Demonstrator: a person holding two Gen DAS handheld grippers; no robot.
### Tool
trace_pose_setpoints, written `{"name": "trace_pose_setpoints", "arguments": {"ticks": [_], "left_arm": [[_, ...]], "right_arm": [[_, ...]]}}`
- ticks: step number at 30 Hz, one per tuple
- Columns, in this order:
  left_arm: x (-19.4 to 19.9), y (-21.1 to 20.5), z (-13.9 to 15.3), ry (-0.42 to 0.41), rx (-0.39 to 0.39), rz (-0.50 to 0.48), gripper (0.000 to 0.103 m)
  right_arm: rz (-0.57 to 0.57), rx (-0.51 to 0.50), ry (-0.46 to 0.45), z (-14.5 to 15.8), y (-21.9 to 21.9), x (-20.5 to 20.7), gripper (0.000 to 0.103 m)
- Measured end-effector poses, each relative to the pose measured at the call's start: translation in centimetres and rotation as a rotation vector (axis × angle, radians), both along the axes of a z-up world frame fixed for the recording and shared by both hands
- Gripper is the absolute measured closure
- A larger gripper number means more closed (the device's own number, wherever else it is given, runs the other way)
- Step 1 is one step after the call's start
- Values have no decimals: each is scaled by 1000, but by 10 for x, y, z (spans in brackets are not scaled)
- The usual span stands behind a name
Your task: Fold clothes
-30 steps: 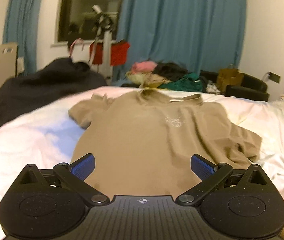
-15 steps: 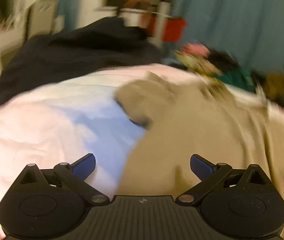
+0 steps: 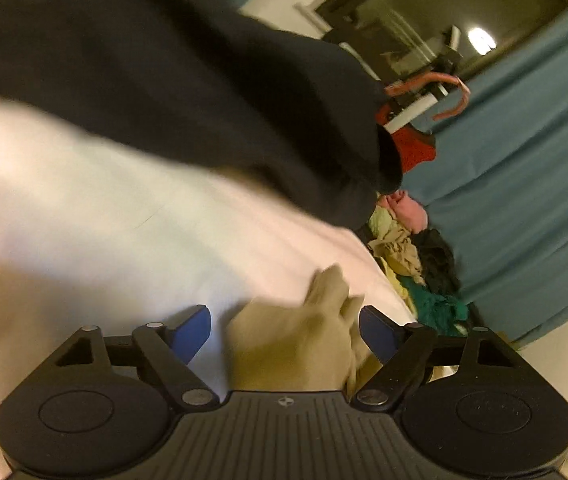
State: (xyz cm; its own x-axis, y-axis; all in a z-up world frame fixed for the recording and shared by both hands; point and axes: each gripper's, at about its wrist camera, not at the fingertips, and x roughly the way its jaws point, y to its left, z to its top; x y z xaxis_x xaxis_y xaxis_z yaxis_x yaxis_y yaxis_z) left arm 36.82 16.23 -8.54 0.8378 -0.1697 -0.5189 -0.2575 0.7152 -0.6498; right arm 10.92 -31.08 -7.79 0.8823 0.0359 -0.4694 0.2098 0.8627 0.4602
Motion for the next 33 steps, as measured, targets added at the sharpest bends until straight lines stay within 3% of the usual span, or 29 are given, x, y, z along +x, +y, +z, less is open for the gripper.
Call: {"name": "trace_pose_setpoints", "arguments": {"ticks": [3, 6, 8, 10, 11, 12, 13, 16, 18, 21, 22, 25, 26, 27, 28, 30, 33], "left_arm": [[31, -16, 8, -17, 126, -57, 21], [59, -35, 12, -43, 225, -171, 27], [76, -52, 12, -15, 327, -250, 33], [90, -67, 7, 56, 406, -287, 65], [92, -68, 6, 70, 399, -273, 72], [94, -68, 5, 82, 387, -256, 91], [94, -65, 12, 74, 388, -238, 97], [94, -56, 35, 43, 394, -183, 98], [94, -49, 54, 21, 435, -141, 98], [94, -56, 89, 31, 675, -34, 99], [95, -60, 93, 30, 750, -4, 99], [106, -67, 80, 68, 843, 8, 94], [101, -67, 76, 71, 819, 4, 90], [94, -67, 73, 73, 790, -2, 79], [87, -66, 70, 76, 761, -7, 60], [74, -65, 65, 81, 703, -18, 41], [54, -64, 56, 88, 616, -34, 26]], "right_arm": [[-11, 6, 11, -6, -2, 6, 22], [-10, -10, 24, -12, 0, 13, 22], [-1, -14, 37, -16, 1, 19, 22], [8, -13, 46, -19, 3, 23, 22], [12, -12, 45, -20, 4, 24, 22], [15, -12, 45, -20, 4, 25, 22], [13, -21, 44, -20, 6, 25, 22], [-20, -89, 23, -14, 10, 21, 22], [-53, -135, -6, -9, 12, 17, 22], [-97, -193, -44, -3, 14, 12, 22], [-102, -201, -50, -2, 14, 12, 22], [-109, -212, -61, 1, 12, 12, 22], [-105, -215, -62, 1, 13, 12, 22], [-99, -218, -61, 1, 14, 12, 22], [-94, -221, -61, 1, 14, 12, 22], [-80, -227, -62, 1, 17, 13, 22], [-56, -240, -73, 3, 23, 14, 22]]}}
